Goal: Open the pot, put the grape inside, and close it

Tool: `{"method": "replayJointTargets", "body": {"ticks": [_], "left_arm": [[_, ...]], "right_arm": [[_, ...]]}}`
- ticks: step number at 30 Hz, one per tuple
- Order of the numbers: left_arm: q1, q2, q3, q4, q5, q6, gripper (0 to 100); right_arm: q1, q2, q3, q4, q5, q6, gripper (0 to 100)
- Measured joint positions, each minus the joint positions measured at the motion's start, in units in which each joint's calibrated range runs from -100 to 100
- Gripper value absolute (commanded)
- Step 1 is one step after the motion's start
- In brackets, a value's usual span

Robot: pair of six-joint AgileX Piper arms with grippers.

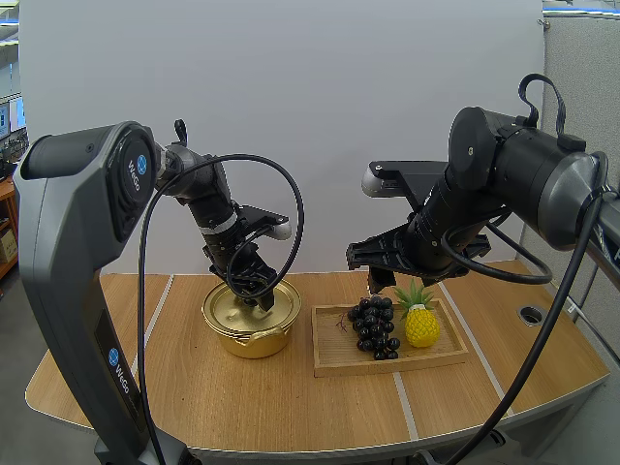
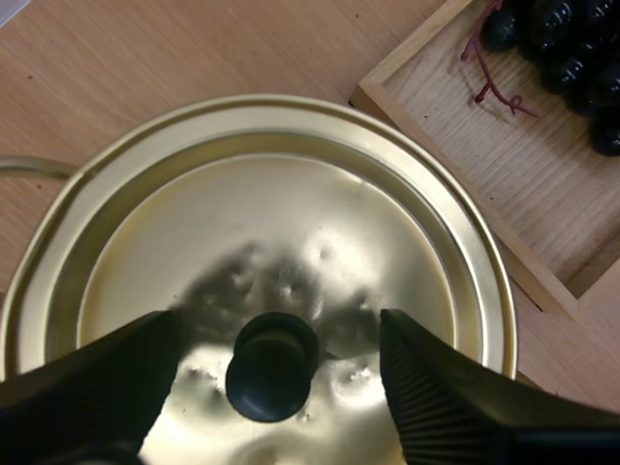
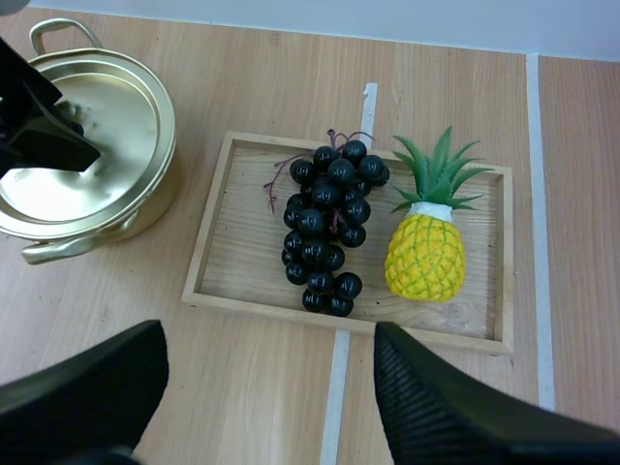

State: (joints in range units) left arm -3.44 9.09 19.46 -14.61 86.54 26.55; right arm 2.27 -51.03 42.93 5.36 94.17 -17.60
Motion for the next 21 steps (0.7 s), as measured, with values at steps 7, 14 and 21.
{"method": "replayJointTargets", "body": {"ticks": [7, 14, 21], "left_arm": [[0.00, 0.2, -0.3, 0.3, 0.7, -0.2, 0], [0.00, -2.5, -0.5, 1.5, 2.3, -0.5, 0], [0.00, -14.1, -3.0, 4.8, 3.0, -1.9, 0]], "right_arm": [[0.0, 0.0, 0.0, 0.0, 0.0, 0.0, 100], [0.0, 0.0, 0.0, 0.0, 0.0, 0.0, 100], [0.0, 0.0, 0.0, 0.0, -0.2, 0.0, 100]]}}
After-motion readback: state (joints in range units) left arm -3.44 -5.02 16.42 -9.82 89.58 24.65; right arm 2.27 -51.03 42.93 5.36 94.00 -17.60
